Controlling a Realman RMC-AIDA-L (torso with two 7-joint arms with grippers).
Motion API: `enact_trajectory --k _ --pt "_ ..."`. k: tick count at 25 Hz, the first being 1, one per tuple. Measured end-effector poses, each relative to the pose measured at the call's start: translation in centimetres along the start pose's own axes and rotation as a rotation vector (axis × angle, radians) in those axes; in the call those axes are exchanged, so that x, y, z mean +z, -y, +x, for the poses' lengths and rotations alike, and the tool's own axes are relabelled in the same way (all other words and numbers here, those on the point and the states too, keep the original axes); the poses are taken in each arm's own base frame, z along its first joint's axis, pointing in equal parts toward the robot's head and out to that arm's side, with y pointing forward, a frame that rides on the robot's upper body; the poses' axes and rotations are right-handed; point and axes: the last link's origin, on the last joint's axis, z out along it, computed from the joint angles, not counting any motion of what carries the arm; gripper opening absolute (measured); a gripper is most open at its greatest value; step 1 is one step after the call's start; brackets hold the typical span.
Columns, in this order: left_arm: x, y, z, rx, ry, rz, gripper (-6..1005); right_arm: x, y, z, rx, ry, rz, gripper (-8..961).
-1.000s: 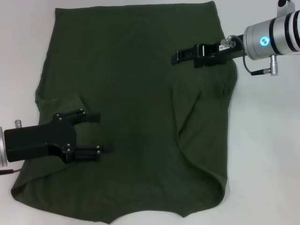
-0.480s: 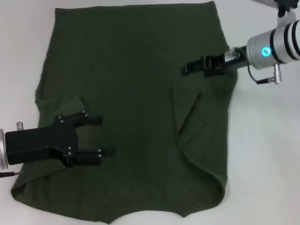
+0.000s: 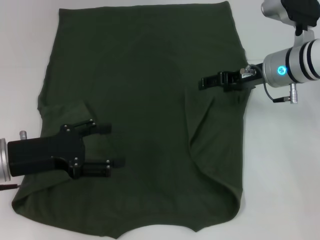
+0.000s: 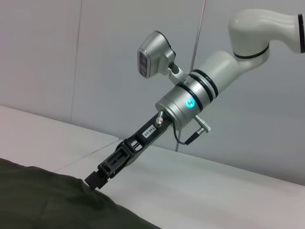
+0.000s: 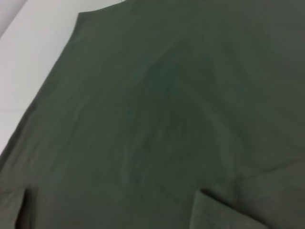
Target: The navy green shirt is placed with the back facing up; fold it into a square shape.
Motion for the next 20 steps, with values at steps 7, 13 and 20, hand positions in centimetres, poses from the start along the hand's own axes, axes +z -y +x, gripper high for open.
enact_trajectory --k 7,13,20 --pt "0.1 -0.1 -0.1 0.004 -0.002 -0.001 951 0.6 0.7 1.3 0.047 0.022 0.017 903" --pt "0.2 -0.1 -0.1 0.007 -0.003 -0.001 951 1.1 0.9 1.9 0.106 0.062 0.016 902" --pt "0.2 -0.1 -0.1 0.017 -0.004 -0.003 951 1.8 1.0 2.7 0.160 0.091 0.022 901"
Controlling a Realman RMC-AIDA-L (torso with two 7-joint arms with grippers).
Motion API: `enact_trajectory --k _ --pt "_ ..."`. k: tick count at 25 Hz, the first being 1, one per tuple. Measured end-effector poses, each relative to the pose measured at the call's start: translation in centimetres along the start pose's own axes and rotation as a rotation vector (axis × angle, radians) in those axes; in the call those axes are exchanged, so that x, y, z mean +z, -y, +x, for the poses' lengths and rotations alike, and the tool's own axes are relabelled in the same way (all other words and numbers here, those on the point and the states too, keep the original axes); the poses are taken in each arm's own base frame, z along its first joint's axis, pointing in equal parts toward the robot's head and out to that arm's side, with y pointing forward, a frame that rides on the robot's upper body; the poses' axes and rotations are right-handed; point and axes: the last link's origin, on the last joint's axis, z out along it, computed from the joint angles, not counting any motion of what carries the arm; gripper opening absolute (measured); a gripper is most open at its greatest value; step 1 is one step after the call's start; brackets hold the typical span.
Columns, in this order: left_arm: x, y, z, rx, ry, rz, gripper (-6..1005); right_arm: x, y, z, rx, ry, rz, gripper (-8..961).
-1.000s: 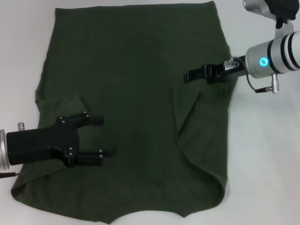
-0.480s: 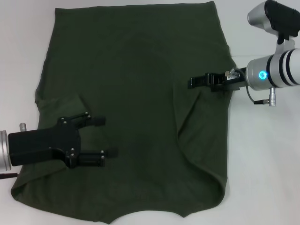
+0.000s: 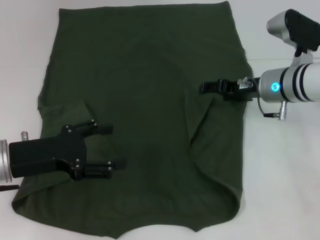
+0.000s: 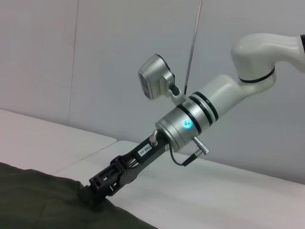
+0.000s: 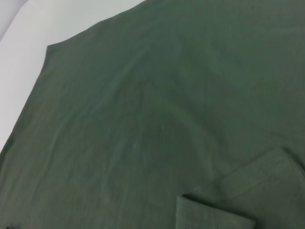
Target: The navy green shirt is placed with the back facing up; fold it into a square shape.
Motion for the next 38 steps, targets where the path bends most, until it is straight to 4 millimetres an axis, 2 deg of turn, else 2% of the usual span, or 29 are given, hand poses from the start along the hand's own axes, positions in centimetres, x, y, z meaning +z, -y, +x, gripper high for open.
enact_trajectory --k 12,38 --pt "0.0 -0.1 -0.2 0.017 0.003 -0.003 952 1.1 -0.5 1.1 0.037 0.034 0.014 900" --pt "0.3 -0.3 -0.2 0.015 -0.004 -0.007 952 1.8 -0.4 2.1 0.073 0.069 0.008 900"
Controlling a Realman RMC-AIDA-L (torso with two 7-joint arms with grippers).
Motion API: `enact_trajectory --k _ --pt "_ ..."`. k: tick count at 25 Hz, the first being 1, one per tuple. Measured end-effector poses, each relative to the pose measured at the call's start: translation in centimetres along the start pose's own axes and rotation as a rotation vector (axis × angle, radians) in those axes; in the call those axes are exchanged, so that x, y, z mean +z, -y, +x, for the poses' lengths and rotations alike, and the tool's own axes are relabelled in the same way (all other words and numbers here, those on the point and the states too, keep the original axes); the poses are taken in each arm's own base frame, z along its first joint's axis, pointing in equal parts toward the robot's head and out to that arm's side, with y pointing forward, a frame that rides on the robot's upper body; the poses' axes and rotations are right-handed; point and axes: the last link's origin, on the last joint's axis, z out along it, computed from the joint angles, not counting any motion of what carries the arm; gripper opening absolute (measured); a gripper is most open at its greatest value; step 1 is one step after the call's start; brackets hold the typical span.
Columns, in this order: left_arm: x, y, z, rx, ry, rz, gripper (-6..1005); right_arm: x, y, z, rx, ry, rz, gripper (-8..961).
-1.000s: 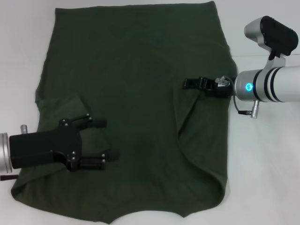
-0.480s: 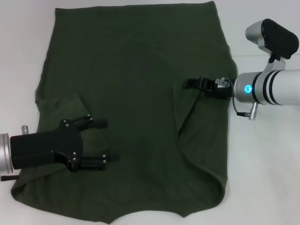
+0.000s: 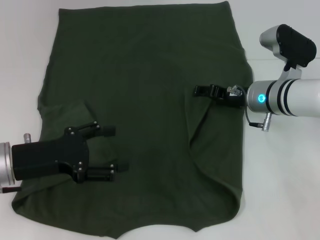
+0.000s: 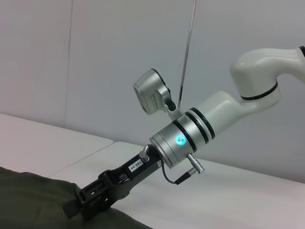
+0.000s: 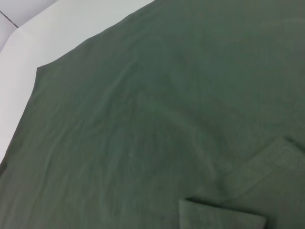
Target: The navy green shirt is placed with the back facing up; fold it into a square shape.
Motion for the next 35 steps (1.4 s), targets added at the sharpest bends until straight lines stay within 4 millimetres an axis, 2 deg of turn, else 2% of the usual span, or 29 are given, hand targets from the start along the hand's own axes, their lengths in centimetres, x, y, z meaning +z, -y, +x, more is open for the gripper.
enact_trajectory --k 10,22,26,35 --pt "0.0 0.0 0.0 0.002 -0.002 0.001 952 0.1 -0.5 0.3 0.021 -0.002 -0.036 899" --pt "0.0 0.1 0.0 0.001 -0.004 0.005 952 -0.1 -2.0 0.4 0.061 -0.024 -0.134 899" --pt "0.0 0.1 0.1 0.003 -0.003 0.003 951 -0.3 -1.9 -0.5 0.057 -0.012 -0.134 899" --pt "0.1 0.1 0.2 0.007 -0.003 -0.001 951 -1.1 -0.4 -2.5 0.070 0.039 -0.083 899"
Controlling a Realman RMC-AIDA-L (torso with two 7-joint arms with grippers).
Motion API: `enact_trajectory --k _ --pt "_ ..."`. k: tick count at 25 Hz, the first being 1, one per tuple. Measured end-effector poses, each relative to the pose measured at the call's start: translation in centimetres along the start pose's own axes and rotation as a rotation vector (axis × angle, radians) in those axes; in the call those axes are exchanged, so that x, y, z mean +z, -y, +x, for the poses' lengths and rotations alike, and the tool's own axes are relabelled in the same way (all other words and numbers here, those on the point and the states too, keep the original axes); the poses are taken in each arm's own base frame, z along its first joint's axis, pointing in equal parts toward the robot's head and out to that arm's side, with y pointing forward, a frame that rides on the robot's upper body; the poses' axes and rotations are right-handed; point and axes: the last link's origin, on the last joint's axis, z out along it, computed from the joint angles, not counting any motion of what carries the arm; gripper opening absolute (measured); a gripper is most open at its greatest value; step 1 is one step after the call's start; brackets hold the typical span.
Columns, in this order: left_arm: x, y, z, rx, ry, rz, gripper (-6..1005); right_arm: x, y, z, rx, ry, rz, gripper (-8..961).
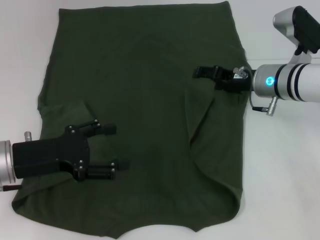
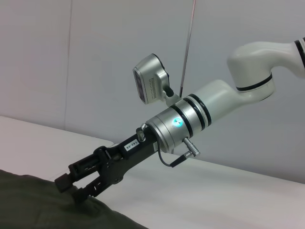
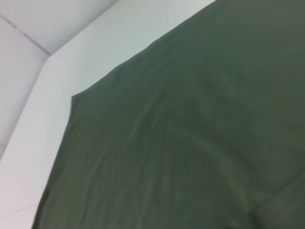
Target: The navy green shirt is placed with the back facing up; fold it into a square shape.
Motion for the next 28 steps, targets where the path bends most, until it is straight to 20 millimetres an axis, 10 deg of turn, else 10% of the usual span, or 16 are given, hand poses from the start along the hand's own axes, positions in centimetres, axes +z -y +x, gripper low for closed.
enact_trajectory --k 28 --pt "0.4 -0.6 -0.3 -0.004 -0.016 -0.018 951 1.1 0.4 2.1 0.008 0.011 0.067 899"
